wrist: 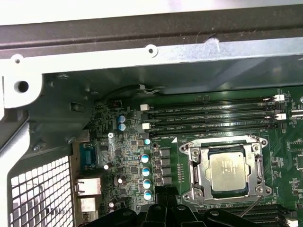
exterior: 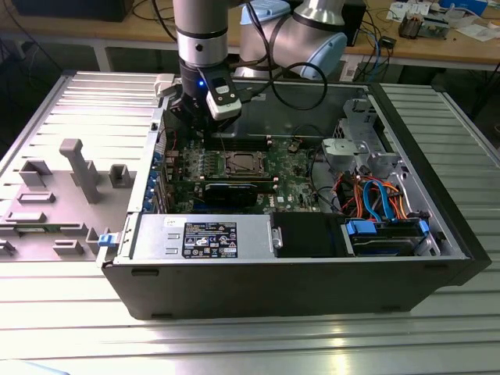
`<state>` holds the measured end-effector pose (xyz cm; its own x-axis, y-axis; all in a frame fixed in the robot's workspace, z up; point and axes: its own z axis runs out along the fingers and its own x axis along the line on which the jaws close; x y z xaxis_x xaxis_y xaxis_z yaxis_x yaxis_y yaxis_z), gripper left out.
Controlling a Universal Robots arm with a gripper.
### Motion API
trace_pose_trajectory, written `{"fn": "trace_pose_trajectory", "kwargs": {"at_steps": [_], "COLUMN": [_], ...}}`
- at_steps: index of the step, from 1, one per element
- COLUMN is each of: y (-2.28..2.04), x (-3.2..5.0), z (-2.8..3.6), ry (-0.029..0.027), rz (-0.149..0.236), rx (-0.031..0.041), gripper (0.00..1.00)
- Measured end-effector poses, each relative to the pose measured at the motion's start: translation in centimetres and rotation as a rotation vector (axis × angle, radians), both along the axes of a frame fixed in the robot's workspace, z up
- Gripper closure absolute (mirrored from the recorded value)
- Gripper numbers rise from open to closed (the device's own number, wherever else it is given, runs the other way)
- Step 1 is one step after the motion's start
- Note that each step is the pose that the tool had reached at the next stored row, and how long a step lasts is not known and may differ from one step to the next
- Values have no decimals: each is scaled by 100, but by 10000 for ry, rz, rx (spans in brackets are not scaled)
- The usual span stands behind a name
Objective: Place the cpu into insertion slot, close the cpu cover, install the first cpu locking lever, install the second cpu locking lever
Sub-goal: 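Install the first cpu locking lever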
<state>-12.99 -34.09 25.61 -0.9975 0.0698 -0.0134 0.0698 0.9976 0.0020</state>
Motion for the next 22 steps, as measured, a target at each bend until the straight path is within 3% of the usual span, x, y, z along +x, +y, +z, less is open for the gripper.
{"fn": "trace_pose_trajectory", "kwargs": {"at_steps": [11,16,18,20,22], "y": [0,8,13,16,27], "x": [-64,-35,-33,-33,-33], "z": [0,0,0,1,0], "ry": [0,1,0,2,0], "rz": [0,0,-1,1,-2], "rx": [0,1,53,176,207], "gripper": [89,89,89,89,89]}}
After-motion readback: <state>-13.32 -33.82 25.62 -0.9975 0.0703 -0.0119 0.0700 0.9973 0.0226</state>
